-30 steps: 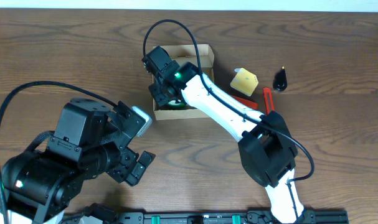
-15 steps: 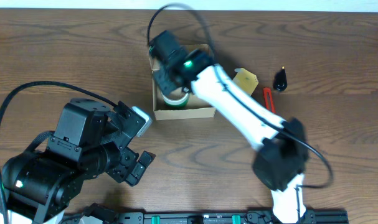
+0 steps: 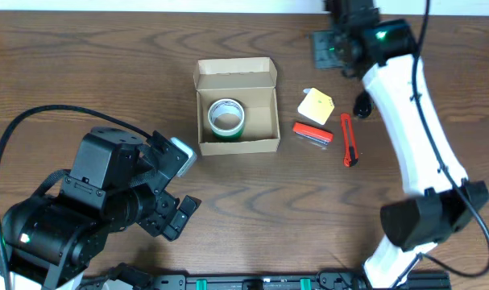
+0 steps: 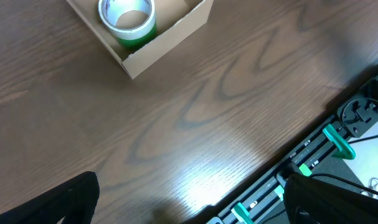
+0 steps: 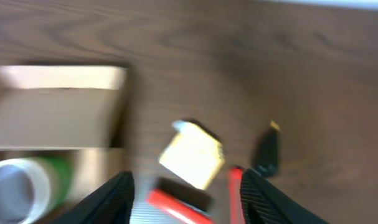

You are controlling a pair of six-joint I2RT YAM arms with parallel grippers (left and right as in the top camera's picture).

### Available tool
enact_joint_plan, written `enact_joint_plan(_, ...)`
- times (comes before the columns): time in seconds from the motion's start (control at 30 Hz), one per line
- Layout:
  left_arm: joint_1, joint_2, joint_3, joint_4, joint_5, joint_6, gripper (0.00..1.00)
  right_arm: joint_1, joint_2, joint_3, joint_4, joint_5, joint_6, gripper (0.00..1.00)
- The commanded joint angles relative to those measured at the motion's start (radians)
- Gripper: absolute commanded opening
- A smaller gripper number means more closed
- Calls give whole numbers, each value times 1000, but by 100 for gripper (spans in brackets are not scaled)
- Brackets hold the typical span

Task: Pack container
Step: 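Open the right gripper and move it back toward the remaining items, then lower the right gripper onto the red stapler and grasp it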

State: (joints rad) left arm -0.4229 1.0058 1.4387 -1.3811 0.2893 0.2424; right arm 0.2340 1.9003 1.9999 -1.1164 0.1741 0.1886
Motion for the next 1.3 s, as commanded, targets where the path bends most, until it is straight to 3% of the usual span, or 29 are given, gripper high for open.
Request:
enact_joint_plan(0.0, -2, 0, 17, -3, 14, -4, 95, -89, 64, -14, -25, 13, 36, 61)
enact_joint_plan(0.23, -2, 0, 17, -3, 14, -4, 95, -216, 173, -15, -82, 2, 80, 74)
enact_joint_plan(0.33, -2, 0, 17, -3, 14, -4, 95, -249, 214, -18, -83, -2, 81, 88)
enact_joint_plan(0.37, -2, 0, 17, -3, 14, -4, 95, -259, 227, -18, -84, -10, 81, 98)
enact_joint_plan(0.4, -2, 0, 17, -3, 14, -4, 95, -269, 239, -18, -84, -23, 81, 99)
enact_joint_plan(0.7, -2, 0, 17, -3, 14, -4, 95, -333, 328, -19, -75, -126, 64, 99)
enact_joint_plan(1.07, -2, 0, 17, -3, 14, -4, 95, -185, 293, -19, -129, -344, -391, 94)
enact_joint_plan(1.27, -2, 0, 17, -3, 14, -4, 95, -46, 259, -19, -170, -346, -518, 91)
